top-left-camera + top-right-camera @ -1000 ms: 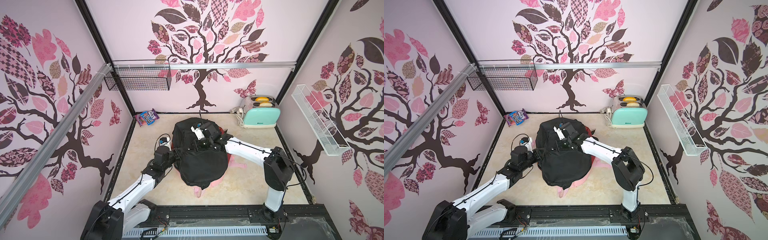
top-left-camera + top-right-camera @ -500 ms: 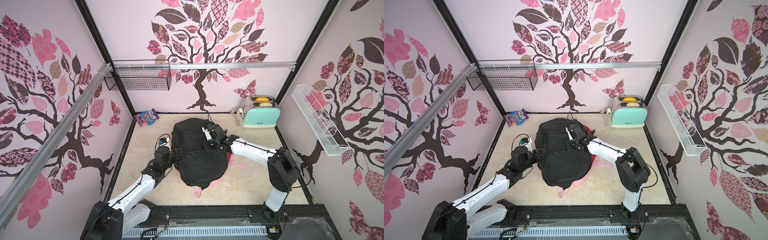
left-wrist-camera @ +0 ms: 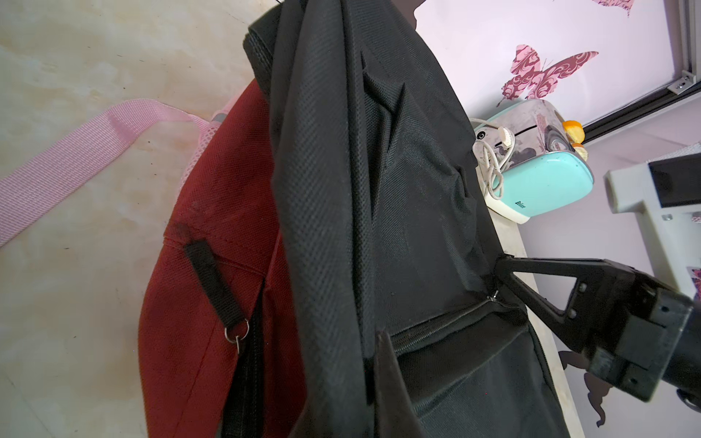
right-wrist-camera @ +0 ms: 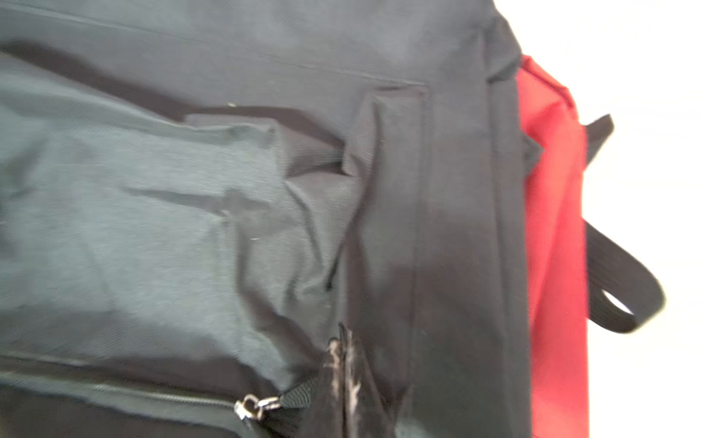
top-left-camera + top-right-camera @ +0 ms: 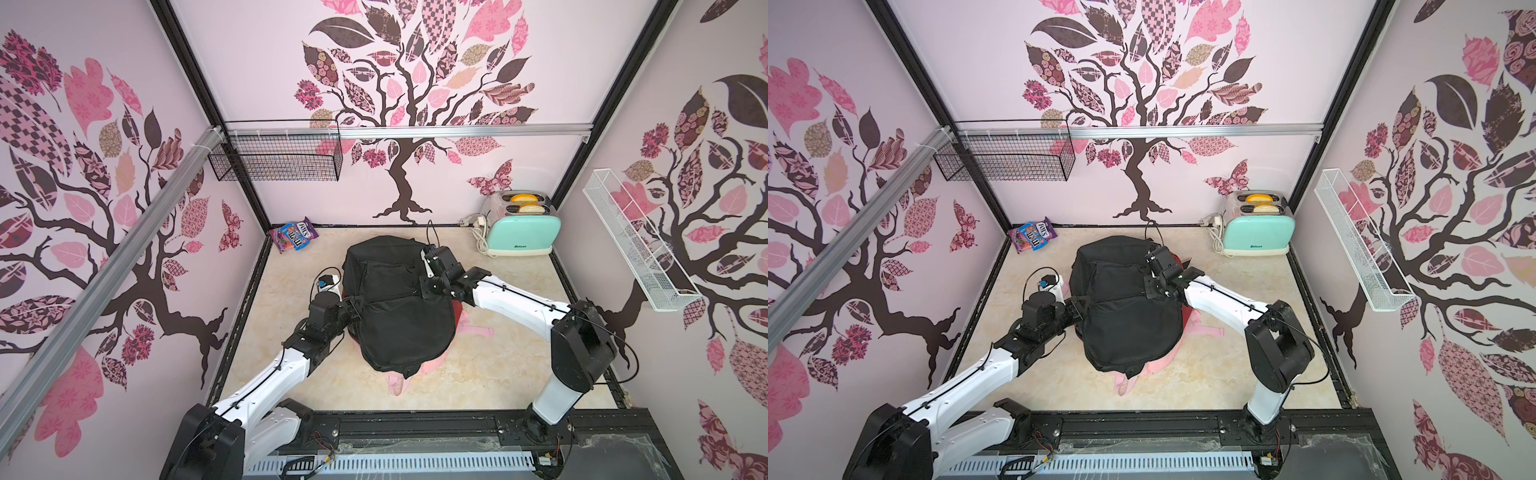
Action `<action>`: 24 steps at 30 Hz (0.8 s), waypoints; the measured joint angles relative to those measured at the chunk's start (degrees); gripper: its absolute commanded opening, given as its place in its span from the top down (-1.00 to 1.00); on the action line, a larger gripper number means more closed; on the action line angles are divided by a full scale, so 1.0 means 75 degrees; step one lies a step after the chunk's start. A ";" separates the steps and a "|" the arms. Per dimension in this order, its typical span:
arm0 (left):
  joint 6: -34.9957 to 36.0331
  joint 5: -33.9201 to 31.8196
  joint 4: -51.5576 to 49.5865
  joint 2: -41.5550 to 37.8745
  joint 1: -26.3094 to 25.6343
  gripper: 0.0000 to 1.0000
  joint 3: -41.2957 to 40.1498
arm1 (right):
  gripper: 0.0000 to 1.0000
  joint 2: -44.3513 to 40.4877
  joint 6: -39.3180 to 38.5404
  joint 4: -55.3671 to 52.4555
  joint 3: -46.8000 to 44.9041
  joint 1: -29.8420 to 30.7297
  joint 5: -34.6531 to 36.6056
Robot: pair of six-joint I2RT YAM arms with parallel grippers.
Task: Zip up the backpack
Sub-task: Zip the zipper on the backpack, then pick up the backpack from the backpack.
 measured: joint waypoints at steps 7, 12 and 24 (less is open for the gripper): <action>0.0003 -0.0061 -0.0099 -0.0003 -0.0012 1.00 0.0017 | 1.00 0.0029 0.0175 -0.0507 0.0073 -0.0187 0.0542; 0.0023 -0.0134 -0.0309 0.0017 -0.0012 1.00 0.0137 | 0.66 -0.0152 0.0154 -0.0501 0.0108 -0.0254 0.0198; 0.0032 -0.1148 -0.2022 0.0350 -0.0009 1.00 0.1332 | -0.46 -0.1614 0.0670 0.0102 -0.0361 -0.1778 -0.0589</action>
